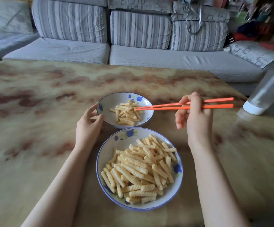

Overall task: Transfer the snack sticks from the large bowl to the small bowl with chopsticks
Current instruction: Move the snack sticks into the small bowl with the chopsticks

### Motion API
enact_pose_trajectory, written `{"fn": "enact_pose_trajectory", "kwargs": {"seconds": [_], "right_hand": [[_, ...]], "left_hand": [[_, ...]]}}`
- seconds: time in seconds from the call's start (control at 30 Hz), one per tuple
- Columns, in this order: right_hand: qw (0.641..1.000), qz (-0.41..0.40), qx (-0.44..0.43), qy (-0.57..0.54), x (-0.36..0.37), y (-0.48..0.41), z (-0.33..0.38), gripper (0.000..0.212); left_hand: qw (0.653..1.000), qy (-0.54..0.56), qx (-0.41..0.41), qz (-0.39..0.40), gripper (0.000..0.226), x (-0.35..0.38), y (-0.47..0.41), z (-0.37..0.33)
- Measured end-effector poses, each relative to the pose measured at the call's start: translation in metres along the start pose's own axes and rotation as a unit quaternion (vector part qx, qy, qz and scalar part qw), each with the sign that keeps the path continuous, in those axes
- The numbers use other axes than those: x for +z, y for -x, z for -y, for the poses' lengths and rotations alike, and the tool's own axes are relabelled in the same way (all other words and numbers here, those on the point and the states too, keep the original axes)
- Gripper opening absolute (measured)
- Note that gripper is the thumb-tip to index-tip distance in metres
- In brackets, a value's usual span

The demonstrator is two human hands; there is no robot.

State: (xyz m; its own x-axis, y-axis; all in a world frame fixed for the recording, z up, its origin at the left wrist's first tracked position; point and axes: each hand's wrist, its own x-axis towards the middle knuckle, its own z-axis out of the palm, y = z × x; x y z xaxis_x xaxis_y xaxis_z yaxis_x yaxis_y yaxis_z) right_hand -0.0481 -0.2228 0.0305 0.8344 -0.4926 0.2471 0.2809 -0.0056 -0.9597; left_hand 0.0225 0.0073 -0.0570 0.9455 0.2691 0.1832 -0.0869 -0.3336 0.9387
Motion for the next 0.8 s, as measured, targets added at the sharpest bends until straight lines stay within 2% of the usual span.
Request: {"fn": "enact_pose_trajectory", "kwargs": {"seconds": [0.17, 0.43, 0.8], "right_hand": [[1.0, 0.029, -0.006, -0.001, -0.014, -0.001, 0.015, 0.039], [0.985, 0.139, 0.003, 0.1, -0.032, 0.005, 0.039, 0.042], [0.979, 0.159, 0.043, 0.122, -0.03, 0.005, 0.03, 0.041]], "left_hand": [[1.0, 0.002, 0.001, 0.0, 0.041, 0.0, 0.0, 0.001], [1.0, 0.007, 0.003, 0.0, 0.04, 0.0, 0.001, -0.001], [1.0, 0.007, 0.001, 0.0, 0.041, -0.001, 0.001, -0.001]]}}
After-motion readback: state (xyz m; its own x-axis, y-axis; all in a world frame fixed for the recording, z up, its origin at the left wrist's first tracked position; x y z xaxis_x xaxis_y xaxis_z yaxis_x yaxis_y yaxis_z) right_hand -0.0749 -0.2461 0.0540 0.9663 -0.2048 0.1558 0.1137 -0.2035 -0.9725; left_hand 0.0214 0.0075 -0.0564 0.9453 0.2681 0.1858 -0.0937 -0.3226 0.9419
